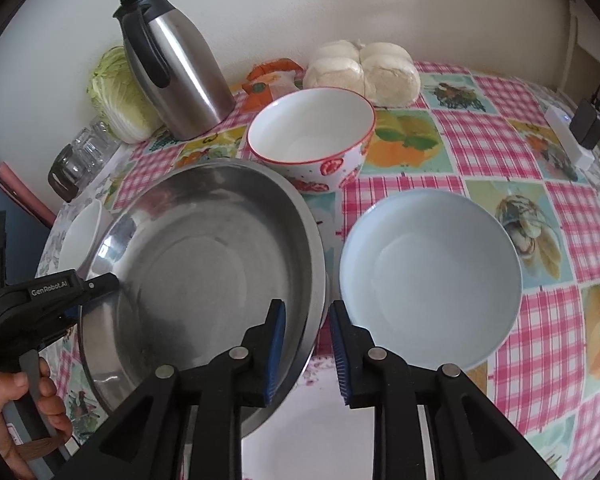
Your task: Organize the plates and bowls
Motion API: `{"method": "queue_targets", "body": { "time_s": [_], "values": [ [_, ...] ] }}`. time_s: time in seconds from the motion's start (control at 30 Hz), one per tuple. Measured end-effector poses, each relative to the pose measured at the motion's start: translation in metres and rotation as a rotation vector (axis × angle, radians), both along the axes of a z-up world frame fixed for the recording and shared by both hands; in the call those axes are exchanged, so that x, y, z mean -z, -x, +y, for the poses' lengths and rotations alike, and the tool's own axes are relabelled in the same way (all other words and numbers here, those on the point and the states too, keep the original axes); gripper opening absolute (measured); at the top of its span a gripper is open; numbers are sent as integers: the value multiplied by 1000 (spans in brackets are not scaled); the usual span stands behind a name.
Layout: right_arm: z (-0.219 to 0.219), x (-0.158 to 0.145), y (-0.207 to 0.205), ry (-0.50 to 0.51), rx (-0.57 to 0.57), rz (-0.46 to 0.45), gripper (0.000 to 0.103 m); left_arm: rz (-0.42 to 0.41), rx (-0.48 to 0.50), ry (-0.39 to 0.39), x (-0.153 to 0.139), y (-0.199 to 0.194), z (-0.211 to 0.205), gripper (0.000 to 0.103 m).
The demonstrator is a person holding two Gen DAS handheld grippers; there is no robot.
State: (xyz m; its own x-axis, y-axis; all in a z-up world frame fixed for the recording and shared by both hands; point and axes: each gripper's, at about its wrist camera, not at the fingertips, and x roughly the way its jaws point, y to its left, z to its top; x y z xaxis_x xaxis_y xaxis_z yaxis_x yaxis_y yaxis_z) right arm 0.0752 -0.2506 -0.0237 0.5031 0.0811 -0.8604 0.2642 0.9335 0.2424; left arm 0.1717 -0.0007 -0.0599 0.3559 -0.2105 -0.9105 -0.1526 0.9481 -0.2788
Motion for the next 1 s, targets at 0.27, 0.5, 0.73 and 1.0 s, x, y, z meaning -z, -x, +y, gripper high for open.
{"method": "queue_targets", "body": {
  "time_s": [0.27,0.5,0.73,1.0],
  "values": [
    [-1,1,1,-8,-6,-13,21,-5,23,-28,-1,0,-6,28],
    [-1,-1,1,1,2,-28,20,-1,31,-44,0,-2,-10,28],
    [-2,-3,3,7,9,1,21,-5,42,-68,-8,-1,-9,30],
    [-1,-17,11,34,17,-24,30,-31,71,-132,-26,3,-12,51]
  ]
}}
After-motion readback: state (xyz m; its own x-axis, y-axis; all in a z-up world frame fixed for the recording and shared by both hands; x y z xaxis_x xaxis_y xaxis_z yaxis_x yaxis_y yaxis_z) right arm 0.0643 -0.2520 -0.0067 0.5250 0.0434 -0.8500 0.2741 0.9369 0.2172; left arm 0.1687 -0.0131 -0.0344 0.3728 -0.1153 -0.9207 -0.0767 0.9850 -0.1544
